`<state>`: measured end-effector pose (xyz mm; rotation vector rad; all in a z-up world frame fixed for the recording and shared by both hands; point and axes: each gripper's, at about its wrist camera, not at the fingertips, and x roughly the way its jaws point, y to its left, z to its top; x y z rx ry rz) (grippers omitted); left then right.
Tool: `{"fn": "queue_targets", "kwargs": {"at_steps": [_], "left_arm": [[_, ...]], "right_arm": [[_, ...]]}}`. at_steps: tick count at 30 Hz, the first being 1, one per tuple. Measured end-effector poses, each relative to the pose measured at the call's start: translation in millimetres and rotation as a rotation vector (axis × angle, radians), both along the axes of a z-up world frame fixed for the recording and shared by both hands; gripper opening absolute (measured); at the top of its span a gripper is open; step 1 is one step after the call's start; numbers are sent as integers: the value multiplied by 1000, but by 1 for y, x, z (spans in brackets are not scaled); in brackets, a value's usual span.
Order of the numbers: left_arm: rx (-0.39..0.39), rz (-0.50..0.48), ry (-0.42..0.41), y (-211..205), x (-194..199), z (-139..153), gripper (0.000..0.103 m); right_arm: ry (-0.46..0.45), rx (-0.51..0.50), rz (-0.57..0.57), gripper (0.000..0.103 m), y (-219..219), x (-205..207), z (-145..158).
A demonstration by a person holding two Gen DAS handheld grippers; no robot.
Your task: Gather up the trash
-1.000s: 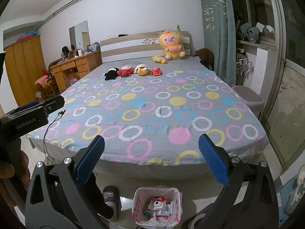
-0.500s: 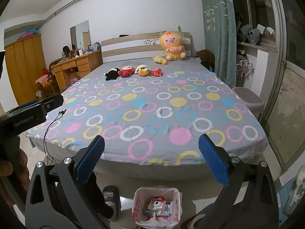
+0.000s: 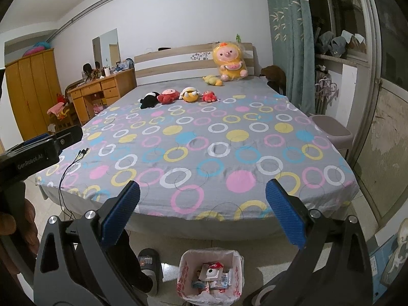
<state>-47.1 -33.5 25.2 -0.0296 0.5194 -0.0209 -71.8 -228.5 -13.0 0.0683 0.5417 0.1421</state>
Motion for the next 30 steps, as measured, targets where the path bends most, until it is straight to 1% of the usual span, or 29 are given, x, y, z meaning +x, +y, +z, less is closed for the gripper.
{"fn": "queue_targets", "kwargs": {"at_steps": [6, 16, 20, 24, 26, 28, 30], "left_arm": [[-5, 3, -38, 6, -6, 7, 95], [-57, -4, -42, 16, -6, 10, 95], [-64, -5, -31, 18, -5, 8, 95], [-76, -5, -39, 19, -5, 6, 95], [-73, 5, -34, 19, -5, 4, 95], [-71, -15, -30, 18, -4, 4, 95], [-50, 10, -38, 16, -6, 3, 95]], "right_arm": [[-7, 2, -8, 96, -2, -3, 1], [-4, 4, -12, 96, -5, -4, 1], [-4, 4, -16, 96, -5, -6, 1], [-1, 7, -17, 96, -5, -5, 1], [3, 8, -21, 96, -6, -6, 0], [6, 8, -23, 96, -5, -7, -1], [6, 9, -24, 96, -4, -7, -2]]}}
